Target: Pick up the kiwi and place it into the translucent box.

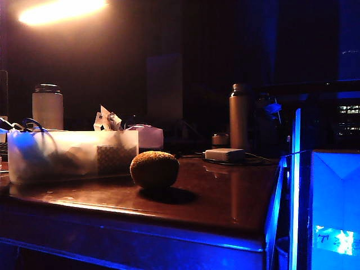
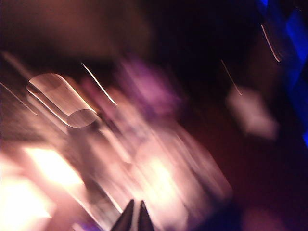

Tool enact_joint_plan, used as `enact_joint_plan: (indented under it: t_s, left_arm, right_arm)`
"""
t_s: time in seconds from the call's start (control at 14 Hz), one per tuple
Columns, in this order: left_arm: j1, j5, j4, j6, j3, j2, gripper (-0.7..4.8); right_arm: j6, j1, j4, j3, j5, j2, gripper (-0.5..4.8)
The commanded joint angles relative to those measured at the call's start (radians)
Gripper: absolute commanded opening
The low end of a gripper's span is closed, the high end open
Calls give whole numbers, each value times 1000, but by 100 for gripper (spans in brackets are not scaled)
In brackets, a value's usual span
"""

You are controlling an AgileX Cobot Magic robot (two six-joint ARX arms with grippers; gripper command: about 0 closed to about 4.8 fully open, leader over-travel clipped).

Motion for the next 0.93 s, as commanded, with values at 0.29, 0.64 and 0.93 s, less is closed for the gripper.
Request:
enact_joint_plan:
  t_s: [0.29,0.64,0.93]
  left_arm:
    - [-3,153,-295,36,174,232,-3]
    - [-3,160,-290,10,174,232,-3]
    - [-3,159,-290,10,174,232,-3]
  right_arm:
    - [-269,201,-208,315,-145,491,-1]
    - [-293,419,-128,330,-143,759,-1]
    - [-427,544,-118,329,-117,808,479]
